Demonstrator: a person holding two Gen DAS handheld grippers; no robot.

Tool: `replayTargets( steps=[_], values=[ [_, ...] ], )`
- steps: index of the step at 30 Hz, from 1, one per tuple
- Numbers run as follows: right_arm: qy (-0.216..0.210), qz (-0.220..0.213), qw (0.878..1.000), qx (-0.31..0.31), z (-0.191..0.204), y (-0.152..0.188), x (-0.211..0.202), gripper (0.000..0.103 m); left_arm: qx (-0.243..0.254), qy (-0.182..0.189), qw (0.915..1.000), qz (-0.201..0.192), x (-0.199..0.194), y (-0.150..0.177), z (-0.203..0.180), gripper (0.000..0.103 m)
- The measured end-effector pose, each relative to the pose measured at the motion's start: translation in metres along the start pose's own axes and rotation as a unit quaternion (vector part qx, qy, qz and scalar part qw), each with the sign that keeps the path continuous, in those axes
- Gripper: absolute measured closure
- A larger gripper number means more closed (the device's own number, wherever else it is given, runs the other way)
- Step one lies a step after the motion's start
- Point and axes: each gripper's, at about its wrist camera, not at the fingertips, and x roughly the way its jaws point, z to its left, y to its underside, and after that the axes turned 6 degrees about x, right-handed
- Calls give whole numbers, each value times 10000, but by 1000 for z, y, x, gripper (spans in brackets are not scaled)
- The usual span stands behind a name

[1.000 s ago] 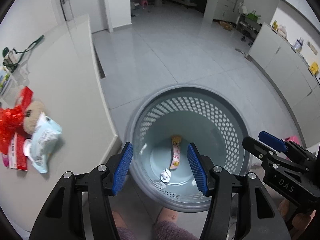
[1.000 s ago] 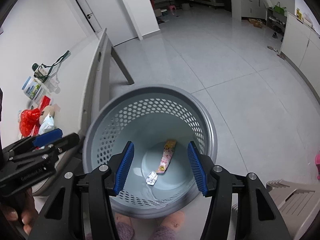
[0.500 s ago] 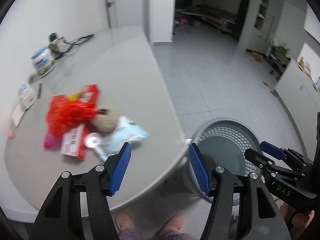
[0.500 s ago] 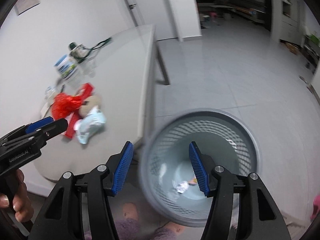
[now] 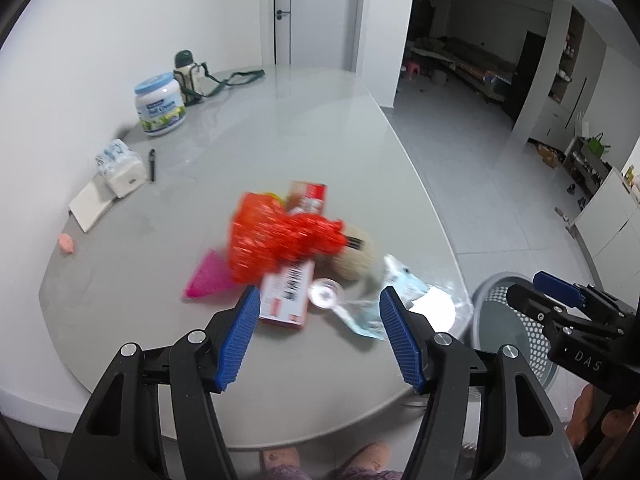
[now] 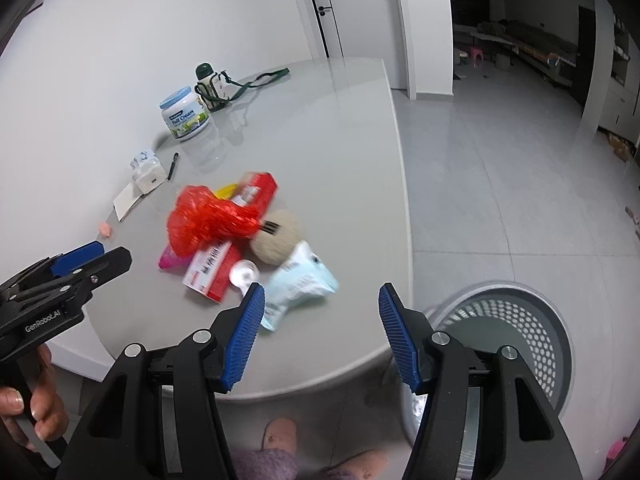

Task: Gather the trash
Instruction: 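Move both tools back over the table toward the remaining trash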

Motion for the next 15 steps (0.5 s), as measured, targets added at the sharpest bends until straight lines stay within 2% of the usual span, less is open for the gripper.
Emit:
replayTargets(
  steps=[8, 15],
  values=[
    [243, 40, 9989, 387, 48, 17, 25, 44, 130, 65, 9999, 20, 4, 9, 68, 42],
    [449, -22, 9971, 617, 79, 33, 41, 44, 267, 90, 9994, 199, 29, 23, 120, 40]
  ],
)
